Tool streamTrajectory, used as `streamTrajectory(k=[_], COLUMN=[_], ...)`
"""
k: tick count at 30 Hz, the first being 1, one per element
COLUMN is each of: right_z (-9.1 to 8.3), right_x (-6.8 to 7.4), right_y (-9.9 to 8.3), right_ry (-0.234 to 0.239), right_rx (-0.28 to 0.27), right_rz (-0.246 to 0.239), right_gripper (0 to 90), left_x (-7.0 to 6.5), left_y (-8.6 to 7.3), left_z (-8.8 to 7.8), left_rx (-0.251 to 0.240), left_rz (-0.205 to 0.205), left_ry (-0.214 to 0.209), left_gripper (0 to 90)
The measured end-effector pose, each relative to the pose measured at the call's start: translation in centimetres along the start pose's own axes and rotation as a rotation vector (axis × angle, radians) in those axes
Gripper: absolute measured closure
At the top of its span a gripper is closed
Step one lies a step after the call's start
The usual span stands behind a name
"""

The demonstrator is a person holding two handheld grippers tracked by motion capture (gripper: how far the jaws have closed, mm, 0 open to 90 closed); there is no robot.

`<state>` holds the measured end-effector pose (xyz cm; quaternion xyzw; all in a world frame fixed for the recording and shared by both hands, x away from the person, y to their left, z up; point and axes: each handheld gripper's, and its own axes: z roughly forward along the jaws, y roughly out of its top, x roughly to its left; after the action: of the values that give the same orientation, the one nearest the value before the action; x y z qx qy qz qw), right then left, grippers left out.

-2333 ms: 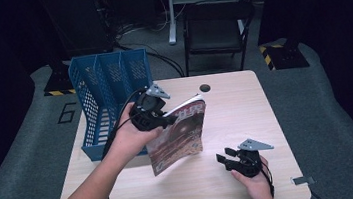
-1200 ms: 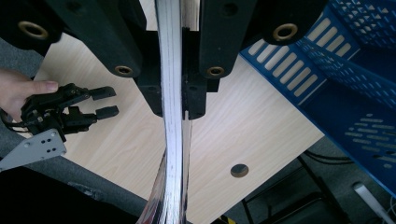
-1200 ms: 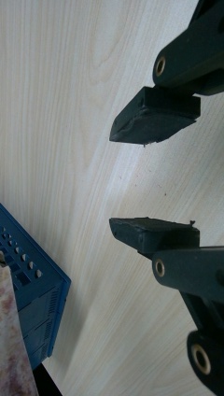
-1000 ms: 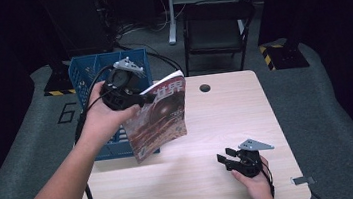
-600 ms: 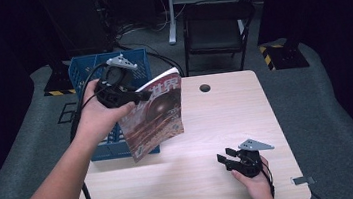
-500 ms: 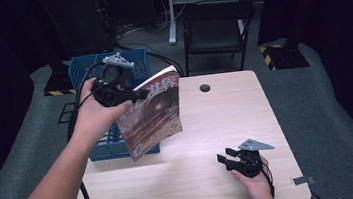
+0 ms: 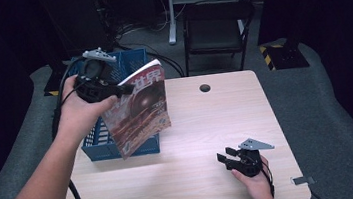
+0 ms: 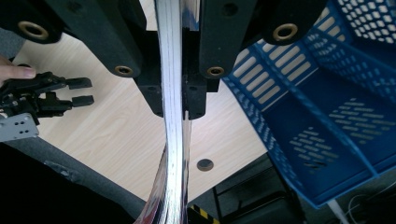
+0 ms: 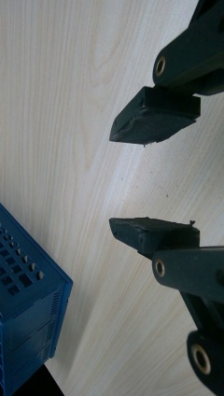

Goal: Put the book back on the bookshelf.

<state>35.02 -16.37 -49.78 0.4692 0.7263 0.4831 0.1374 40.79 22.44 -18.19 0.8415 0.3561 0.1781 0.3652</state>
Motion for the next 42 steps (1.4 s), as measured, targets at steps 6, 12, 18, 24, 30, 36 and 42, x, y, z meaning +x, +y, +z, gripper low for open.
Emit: streamTrajectory(k=[6, 12, 18, 24, 30, 36, 42], right_z=[0.3, 0.6, 1.0, 1.3, 1.4, 1.4, 1.4], right_x=[0.1, 0.2, 0.3, 0.3, 0.4, 0.4, 0.4], right_y=[0.2, 0.4, 0.6, 0.7, 0.8, 0.8, 0.8], right_ry=[0.005, 0.012, 0.019, 0.024, 0.029, 0.027, 0.028], right_rx=[0.004, 0.005, 0.006, 0.008, 0.016, 0.013, 0.014], right_rz=[-0.003, -0.008, -0.008, -0.007, -0.001, 0.0, 0.002], right_gripper=[51.0, 50.9, 50.9, 50.9, 50.8, 50.8, 50.8], left_x=[1.1, 2.3, 3.4, 4.2, 5.3, 6.6, 7.7], left_y=[-0.7, -1.6, -2.7, -3.6, -4.6, -5.1, -5.4], left_z=[-1.2, -2.5, -3.6, -4.4, -4.9, -4.8, -4.6], left_rx=[-0.002, -0.009, -0.011, -0.006, -0.003, 0.007, -0.012], left_rz=[-0.032, -0.078, -0.108, -0.134, -0.179, -0.223, -0.277], left_ry=[0.037, 0.079, 0.117, 0.138, 0.16, 0.185, 0.231], left_gripper=[83.1, 83.1, 83.1, 83.2, 83.1, 83.2, 83.2])
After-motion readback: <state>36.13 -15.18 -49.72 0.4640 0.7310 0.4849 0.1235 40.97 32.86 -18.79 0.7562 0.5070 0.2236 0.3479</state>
